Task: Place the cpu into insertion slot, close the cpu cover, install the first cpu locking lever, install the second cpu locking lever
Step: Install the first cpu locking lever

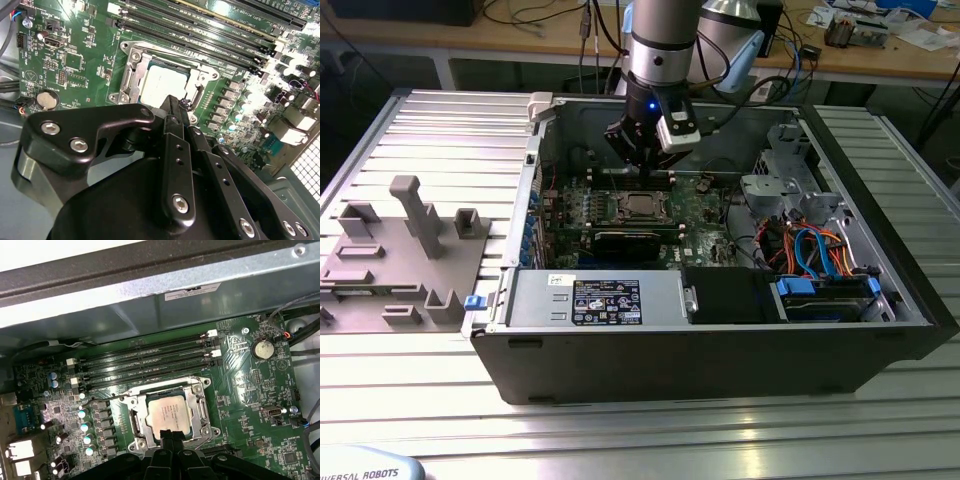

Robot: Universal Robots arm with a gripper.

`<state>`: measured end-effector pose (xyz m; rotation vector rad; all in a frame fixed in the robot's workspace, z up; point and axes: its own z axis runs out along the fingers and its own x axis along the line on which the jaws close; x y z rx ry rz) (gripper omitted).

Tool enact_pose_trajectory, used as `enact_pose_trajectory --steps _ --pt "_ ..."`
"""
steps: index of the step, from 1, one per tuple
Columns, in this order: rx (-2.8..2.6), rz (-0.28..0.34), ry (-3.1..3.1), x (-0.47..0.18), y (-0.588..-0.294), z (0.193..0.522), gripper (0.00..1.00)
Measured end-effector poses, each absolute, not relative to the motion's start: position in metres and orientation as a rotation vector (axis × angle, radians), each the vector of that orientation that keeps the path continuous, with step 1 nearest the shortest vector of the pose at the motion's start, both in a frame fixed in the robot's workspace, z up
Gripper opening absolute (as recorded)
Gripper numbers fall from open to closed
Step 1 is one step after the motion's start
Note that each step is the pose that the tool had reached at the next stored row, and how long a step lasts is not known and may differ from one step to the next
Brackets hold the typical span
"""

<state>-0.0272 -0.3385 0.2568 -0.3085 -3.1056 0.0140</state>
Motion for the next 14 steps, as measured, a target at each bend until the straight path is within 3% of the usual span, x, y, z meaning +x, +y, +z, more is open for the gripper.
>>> enact_pose_trajectory --steps 14 --pt "-0.272 0.014 -3.109 -0.0273 -0.3385 0.2567 0.11"
